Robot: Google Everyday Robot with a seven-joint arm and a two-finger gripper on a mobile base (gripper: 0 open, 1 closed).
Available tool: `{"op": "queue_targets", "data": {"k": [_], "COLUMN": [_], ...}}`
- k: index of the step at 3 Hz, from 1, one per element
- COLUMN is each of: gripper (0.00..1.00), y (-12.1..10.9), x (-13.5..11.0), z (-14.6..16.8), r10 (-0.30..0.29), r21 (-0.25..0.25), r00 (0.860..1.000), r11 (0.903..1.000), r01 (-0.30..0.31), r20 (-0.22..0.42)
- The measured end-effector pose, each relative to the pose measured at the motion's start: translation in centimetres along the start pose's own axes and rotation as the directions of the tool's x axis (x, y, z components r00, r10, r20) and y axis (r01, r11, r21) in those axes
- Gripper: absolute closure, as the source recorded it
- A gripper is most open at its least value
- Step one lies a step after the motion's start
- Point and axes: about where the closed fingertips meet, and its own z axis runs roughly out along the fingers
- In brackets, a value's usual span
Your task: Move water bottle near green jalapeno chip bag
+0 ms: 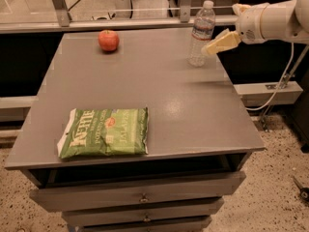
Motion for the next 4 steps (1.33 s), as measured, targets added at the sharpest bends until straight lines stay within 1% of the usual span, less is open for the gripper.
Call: {"op": "queue_targets", "data": {"k": [1, 2, 3, 4], "gripper": [0.00, 0.00, 0.12, 0.43], "y": [-1.1, -1.3, -0.2, 2.0], "x": [-0.5, -0.7, -1.4, -2.4], "z": [2.5, 4.2, 5.4, 6.9], "r10": [0.059, 0.118, 0.169, 0.216], "r21": [-0.017, -0.049, -0.108, -0.199], "r00": [0.994, 0.980, 0.964, 0.948], "r11": [0.9982, 0.9925, 0.9828, 0.9651], "r01": [-0.058, -0.112, -0.150, -0.170], "r20": [0.092, 0.158, 0.203, 0.234]}}
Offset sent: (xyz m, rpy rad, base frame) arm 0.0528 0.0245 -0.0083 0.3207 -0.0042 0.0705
